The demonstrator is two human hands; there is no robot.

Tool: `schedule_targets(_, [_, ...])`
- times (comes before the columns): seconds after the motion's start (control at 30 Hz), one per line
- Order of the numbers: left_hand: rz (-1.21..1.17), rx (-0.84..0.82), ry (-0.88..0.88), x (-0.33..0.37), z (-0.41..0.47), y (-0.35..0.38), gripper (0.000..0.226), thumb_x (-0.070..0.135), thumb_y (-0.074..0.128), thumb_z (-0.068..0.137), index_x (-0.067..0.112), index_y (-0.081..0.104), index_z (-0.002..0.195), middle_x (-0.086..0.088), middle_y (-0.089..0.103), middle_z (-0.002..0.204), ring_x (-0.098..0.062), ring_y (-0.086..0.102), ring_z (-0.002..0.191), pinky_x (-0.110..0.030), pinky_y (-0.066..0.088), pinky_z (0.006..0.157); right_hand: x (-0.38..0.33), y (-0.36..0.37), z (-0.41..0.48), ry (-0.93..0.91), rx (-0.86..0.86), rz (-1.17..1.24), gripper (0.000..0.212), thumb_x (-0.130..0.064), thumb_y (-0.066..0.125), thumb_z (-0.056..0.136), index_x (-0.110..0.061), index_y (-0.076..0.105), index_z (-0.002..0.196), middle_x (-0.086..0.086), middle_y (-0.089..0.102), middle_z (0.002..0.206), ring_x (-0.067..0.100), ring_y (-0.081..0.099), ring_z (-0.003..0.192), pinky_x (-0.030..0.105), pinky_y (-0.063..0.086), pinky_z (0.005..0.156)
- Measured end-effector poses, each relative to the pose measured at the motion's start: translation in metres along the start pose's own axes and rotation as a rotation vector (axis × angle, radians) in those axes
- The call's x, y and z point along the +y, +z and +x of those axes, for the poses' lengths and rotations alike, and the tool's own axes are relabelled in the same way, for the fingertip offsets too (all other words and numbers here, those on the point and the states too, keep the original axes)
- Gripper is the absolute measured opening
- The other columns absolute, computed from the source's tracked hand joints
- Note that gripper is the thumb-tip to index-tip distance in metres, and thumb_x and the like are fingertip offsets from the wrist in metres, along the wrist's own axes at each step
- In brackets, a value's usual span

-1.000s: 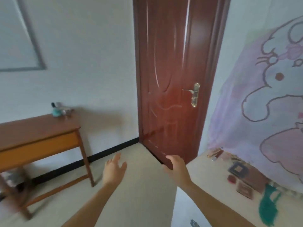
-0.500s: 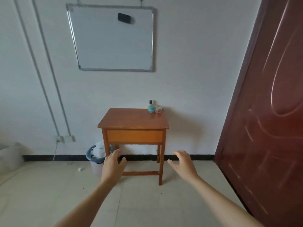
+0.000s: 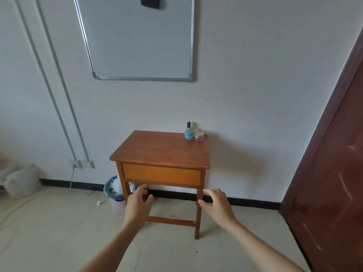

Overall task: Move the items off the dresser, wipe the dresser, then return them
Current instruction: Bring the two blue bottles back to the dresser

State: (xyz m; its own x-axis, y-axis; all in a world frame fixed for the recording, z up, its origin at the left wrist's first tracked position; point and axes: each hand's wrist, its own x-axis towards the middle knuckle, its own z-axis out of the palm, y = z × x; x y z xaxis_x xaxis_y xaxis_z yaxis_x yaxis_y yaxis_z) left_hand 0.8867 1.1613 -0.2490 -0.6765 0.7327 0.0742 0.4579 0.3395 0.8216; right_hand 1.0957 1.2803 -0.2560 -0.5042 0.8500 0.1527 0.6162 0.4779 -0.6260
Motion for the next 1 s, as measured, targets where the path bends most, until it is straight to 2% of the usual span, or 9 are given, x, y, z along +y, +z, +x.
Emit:
schedule_targets(0.13, [0.021,-0.039,-0.05,-0.016,0.015,0.025,0.042,0.019,0.056,0.088,0.017,0.048,0.129,-0.003,0.059,0.117,-0.021,0.054,0.108,-0.044,0.049,0.094,0.018,0.014,0.033,-0.015,-0.07,0.009,0.042,-0.035,0.057,0.089,-0.019,0.051,0.127,-0.004,0.049,0.127,0.008,0.041,0.119,0.012,0.029,0.091])
schedule_targets(0.33, [0.037,0.054,-0.071,-0.018,0.081,0.028,0.037,0.013,0.055,0.089,0.014,0.05,0.126,-0.007,0.061,0.111,-0.016,0.054,0.095,-0.034,0.048,0.087,0.024,0.024,0.104,-0.049,-0.082,-0.001,0.045,-0.035,0.055,0.09,-0.017,0.048,0.13,-0.002,0.046,0.132,0.01,0.041,0.122,0.012,0.029,0.093])
schedule_targets(0.5, [0.028,0.077,-0.035,-0.015,0.17,0.041,0.043,0.017,0.054,0.091,0.013,0.044,0.133,-0.009,0.057,0.124,-0.026,0.048,0.118,-0.04,0.042,0.097,0.03,0.019,0.182,-0.042,-0.051,-0.076,0.044,-0.036,0.054,0.09,-0.017,0.048,0.13,-0.001,0.045,0.134,0.012,0.039,0.125,0.021,0.033,0.099])
schedule_targets(0.6, [0.03,0.054,-0.008,-0.007,0.22,0.054,0.044,0.018,0.051,0.092,0.013,0.042,0.135,-0.008,0.055,0.127,-0.025,0.044,0.121,-0.037,0.04,0.095,0.031,0.01,0.234,0.02,-0.022,-0.107,0.043,-0.036,0.054,0.09,-0.019,0.048,0.129,-0.002,0.044,0.135,0.013,0.038,0.126,0.025,0.035,0.099])
schedule_targets(0.77, [0.034,0.008,0.023,-0.004,0.299,0.074,0.044,0.022,0.048,0.094,0.014,0.04,0.137,-0.006,0.052,0.132,-0.023,0.041,0.124,-0.037,0.04,0.099,0.035,0.022,0.303,0.063,0.024,-0.137,0.042,-0.036,0.054,0.091,-0.019,0.049,0.129,-0.003,0.046,0.136,0.012,0.038,0.127,0.022,0.033,0.102])
schedule_targets(0.9, [0.059,-0.093,-0.013,-0.019,0.326,0.103,0.045,0.024,0.046,0.095,0.015,0.038,0.139,-0.003,0.049,0.136,-0.021,0.038,0.128,-0.037,0.04,0.103,0.055,0.05,0.315,0.128,-0.068,-0.142,0.044,-0.037,0.054,0.091,-0.02,0.046,0.13,-0.004,0.044,0.136,0.01,0.037,0.127,0.02,0.032,0.101])
schedule_targets(1.0, [0.063,-0.113,-0.037,-0.022,0.352,0.119,0.046,0.024,0.046,0.095,0.014,0.038,0.139,-0.003,0.049,0.136,-0.021,0.037,0.128,-0.037,0.039,0.103,0.066,0.053,0.34,0.161,-0.062,-0.148,0.044,-0.037,0.054,0.09,-0.02,0.046,0.13,-0.004,0.044,0.135,0.01,0.037,0.127,0.021,0.034,0.101])
